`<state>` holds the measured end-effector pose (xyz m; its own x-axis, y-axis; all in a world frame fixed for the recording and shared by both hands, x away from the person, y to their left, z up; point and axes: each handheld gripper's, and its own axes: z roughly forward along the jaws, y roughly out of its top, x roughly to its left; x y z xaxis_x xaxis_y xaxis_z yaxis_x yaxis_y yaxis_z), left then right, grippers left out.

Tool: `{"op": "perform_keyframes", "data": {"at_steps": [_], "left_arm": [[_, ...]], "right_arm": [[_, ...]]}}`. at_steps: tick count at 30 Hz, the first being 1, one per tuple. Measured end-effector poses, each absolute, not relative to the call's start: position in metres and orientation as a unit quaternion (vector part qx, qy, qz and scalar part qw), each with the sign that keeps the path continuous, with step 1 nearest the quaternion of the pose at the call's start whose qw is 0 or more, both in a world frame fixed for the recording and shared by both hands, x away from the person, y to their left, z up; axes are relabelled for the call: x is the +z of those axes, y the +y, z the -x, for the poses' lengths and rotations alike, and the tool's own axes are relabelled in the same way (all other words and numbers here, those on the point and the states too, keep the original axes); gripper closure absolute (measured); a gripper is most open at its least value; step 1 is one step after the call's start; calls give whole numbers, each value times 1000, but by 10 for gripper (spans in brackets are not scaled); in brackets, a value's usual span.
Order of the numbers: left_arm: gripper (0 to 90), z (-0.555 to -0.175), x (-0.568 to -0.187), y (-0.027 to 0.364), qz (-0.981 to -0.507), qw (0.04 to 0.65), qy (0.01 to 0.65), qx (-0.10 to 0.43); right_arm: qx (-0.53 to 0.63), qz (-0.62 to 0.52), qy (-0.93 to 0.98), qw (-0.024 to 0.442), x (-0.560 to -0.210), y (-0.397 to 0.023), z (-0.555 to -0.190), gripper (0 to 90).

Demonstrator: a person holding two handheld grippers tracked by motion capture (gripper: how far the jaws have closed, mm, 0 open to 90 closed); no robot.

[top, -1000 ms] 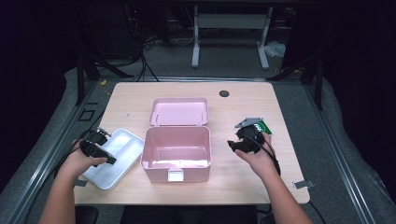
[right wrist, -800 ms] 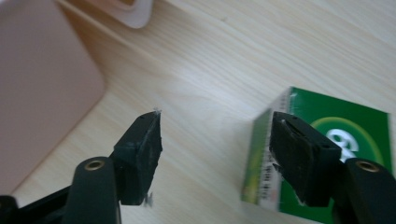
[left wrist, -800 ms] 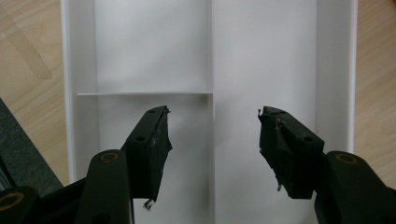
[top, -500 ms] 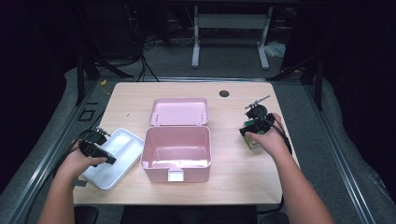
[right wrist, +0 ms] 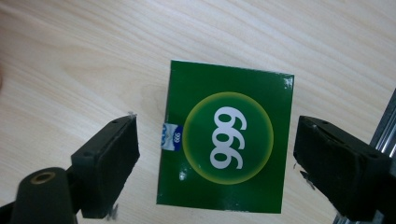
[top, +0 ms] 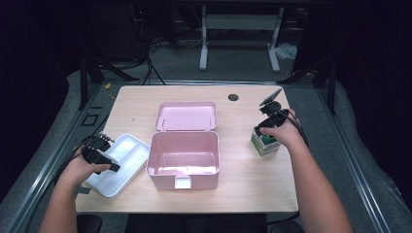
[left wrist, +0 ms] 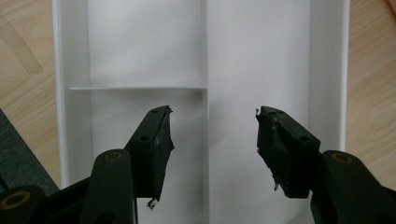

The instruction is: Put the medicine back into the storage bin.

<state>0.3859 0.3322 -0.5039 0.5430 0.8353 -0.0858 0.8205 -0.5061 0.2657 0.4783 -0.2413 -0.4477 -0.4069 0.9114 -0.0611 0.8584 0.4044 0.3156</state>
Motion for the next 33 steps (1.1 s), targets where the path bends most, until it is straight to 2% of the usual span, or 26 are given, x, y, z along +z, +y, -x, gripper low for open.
{"op": "perform_keyframes", "data": {"at_steps": [21, 33], "left_arm": [[446, -378, -506, 338, -864, 135, 485, 22], [447, -378, -507, 334, -866, 134, 481, 19]], "right_arm": [[83, -566, 818, 60, -466, -248, -494, 139], [66, -575, 814, 52, -469, -246, -497, 155]]}}
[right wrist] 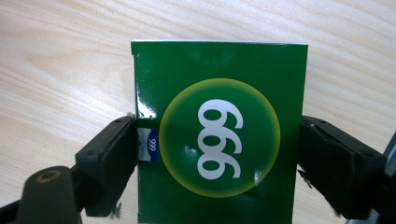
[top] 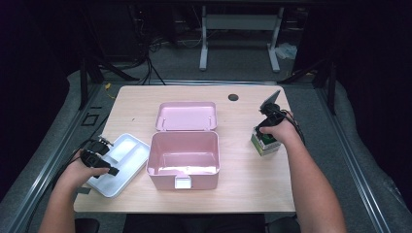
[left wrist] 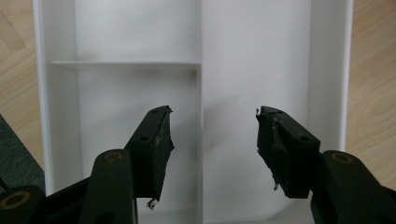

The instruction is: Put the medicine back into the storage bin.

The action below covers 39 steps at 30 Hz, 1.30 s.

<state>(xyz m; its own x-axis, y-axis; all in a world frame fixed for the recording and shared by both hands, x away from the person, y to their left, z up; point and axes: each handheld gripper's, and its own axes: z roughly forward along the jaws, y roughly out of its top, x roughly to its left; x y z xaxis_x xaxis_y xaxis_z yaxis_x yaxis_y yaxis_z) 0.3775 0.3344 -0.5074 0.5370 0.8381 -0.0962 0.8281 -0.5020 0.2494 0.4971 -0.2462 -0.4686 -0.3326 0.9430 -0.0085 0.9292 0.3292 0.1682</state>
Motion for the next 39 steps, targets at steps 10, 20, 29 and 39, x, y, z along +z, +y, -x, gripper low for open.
{"op": "perform_keyframes", "data": {"at_steps": [10, 20, 29, 39], "left_arm": [[448, -378, -507, 334, -867, 136, 479, 23], [447, -378, -506, 334, -868, 135, 477, 24], [446, -377, -506, 334, -867, 137, 479, 23], [445, -377, -506, 335, -866, 139, 479, 23]], "right_arm": [[62, -583, 809, 46, -467, -246, -498, 164], [60, -578, 813, 45, -457, -246, -495, 166], [70, -567, 819, 56, -424, -243, -489, 166], [66, -503, 859, 72, -379, -230, -479, 171]]}}
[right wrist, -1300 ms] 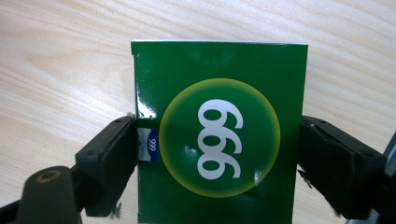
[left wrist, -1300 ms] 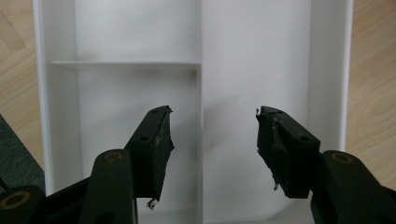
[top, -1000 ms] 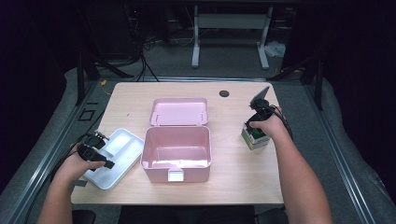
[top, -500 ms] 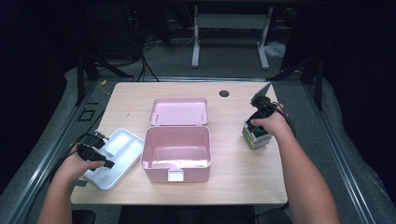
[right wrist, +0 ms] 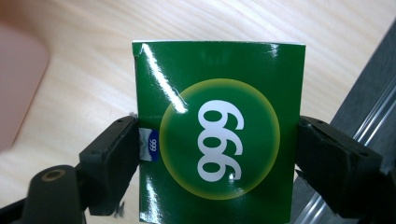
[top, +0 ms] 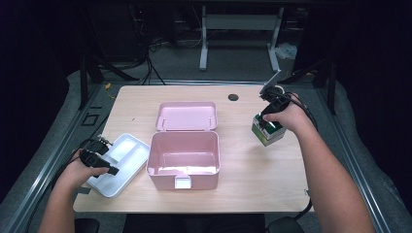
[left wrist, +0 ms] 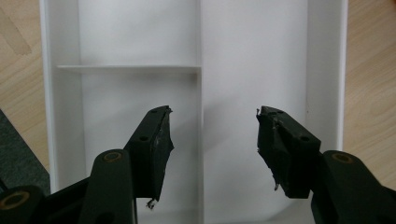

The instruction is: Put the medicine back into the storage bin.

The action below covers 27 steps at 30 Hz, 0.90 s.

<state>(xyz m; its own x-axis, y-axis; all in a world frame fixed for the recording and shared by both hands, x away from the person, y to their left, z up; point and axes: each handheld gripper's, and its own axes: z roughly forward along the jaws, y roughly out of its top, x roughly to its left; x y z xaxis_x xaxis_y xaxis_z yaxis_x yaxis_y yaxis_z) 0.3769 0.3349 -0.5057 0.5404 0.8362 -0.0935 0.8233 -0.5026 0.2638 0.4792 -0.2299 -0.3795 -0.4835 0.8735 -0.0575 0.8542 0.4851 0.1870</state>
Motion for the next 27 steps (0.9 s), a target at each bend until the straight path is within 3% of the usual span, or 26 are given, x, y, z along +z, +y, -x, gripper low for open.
{"op": "perform_keyframes", "data": {"at_steps": [12, 27], "left_arm": [[446, -377, -506, 333, -868, 144, 474, 20], [446, -377, -505, 336, -869, 144, 473, 20]], "right_arm": [[60, -286, 953, 78, -354, -202, -451, 172], [69, -171, 980, 69, -322, -138, -426, 173]]}}
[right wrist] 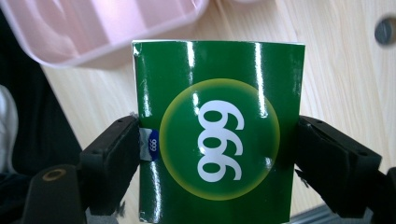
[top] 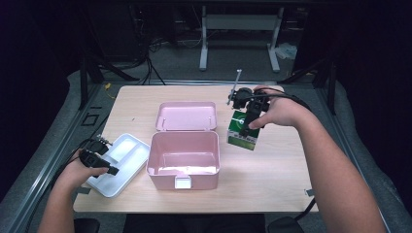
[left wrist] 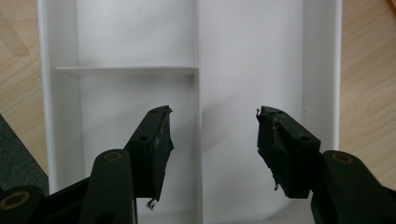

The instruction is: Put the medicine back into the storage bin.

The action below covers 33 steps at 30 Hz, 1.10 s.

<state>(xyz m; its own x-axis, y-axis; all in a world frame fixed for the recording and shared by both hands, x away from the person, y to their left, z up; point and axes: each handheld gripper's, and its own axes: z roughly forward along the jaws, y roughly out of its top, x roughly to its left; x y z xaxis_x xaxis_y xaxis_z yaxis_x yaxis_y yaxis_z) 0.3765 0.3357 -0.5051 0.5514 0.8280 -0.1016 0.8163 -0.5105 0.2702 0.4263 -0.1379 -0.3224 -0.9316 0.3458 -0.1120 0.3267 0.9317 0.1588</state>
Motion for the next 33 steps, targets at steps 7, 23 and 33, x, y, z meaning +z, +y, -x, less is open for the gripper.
{"op": "perform_keyframes", "data": {"at_steps": [7, 23, 33], "left_arm": [[445, -376, -502, 335, -870, 150, 470, 22], [445, -377, -504, 335, -873, 145, 465, 19], [446, -376, -503, 338, -870, 148, 470, 22]], "right_arm": [[90, -119, 987, 56, -312, -93, -415, 173], [96, -38, 994, 45, -327, -28, -403, 171], [91, 1, 995, 43, -361, -18, -403, 167]]}}
